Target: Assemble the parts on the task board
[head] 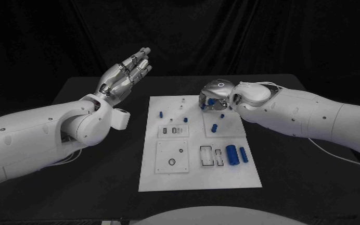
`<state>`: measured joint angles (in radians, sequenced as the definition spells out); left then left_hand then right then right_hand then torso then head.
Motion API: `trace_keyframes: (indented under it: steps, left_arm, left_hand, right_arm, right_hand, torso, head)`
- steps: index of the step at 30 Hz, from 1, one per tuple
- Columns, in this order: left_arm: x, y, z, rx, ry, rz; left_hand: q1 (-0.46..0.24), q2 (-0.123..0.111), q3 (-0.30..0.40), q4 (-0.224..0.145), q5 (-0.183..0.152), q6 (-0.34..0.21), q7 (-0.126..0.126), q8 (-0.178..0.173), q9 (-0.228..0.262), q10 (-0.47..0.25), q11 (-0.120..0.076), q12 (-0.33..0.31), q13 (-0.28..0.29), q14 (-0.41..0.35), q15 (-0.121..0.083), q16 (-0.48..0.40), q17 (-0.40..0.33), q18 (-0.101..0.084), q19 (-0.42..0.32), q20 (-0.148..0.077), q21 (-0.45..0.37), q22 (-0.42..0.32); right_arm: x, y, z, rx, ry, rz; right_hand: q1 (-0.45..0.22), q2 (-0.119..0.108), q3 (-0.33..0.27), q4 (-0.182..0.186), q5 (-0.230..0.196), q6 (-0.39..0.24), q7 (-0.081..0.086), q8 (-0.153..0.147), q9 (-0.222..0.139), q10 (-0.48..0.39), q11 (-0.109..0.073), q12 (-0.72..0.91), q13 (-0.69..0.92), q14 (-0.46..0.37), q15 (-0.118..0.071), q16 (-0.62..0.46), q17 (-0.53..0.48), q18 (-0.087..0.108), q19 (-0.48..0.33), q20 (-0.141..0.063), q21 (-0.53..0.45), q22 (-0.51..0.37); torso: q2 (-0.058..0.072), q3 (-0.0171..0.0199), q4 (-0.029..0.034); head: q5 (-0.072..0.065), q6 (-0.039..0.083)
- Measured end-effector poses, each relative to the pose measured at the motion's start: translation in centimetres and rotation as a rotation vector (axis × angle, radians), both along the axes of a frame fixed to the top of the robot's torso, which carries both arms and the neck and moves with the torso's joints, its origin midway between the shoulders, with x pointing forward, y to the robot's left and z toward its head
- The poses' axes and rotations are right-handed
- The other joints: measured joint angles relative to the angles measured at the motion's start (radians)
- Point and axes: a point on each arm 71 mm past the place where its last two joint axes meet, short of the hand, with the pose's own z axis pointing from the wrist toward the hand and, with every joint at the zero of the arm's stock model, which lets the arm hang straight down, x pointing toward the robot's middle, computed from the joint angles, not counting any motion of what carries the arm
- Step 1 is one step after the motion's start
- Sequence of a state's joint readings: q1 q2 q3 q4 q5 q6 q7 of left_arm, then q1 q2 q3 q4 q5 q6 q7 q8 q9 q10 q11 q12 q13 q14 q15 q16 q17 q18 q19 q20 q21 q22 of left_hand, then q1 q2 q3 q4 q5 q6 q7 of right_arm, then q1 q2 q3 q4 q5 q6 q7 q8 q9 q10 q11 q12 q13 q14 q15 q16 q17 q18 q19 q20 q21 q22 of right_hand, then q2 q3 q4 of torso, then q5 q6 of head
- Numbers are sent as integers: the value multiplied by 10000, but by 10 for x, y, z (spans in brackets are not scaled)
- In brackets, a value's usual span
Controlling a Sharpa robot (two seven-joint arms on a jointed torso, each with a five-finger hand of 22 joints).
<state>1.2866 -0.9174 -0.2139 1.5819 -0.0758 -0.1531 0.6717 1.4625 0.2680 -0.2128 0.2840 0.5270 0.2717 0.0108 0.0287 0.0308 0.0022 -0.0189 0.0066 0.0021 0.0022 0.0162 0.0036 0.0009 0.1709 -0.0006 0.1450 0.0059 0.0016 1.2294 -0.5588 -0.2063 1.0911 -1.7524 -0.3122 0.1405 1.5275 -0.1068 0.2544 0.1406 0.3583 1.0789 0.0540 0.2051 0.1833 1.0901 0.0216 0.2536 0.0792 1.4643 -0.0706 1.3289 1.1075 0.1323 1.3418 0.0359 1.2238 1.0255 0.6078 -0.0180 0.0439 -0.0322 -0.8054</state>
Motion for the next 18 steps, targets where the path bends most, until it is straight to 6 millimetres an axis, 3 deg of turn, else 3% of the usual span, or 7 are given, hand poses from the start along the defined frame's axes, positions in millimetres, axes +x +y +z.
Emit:
trace_keyframes:
  steps: [7, 18]
  left_arm:
    - [0, 2, -1, 29, 48, 12]
    - [0, 6, -1, 72, 120, 49]
  left_hand:
    - [127, -29, 67, -12, 38, 72, 72, 0, 11, 32, 32, 0, 0, -36, 36, 0, 1, -2, -1, 71, 0, 0]
    - [141, -34, 67, -12, 63, 125, 125, 0, 18, 32, 32, 0, 1, -36, 35, 0, 3, -3, 34, 106, 0, 0]
  right_arm:
    - [2, 14, 13, 461, -181, 243]
    - [17, 55, 20, 710, -324, 469]
  right_hand:
    - [38, -40, 73, -20, -2, -54, 55, 1, 40, 158, 52, 21, -14, 0, 0, 24, 56, 1, 0, 0, 39, 88]
    - [-3, -80, 165, -27, -3, -89, 90, 0, 52, 157, 52, 21, -40, 0, 0, 36, 73, 0, 0, 0, 45, 123]
  torso:
    - [1, -1, -5]
    - [-21, -13, -8]
  head:
    - [105, -12]
    - [96, 17]
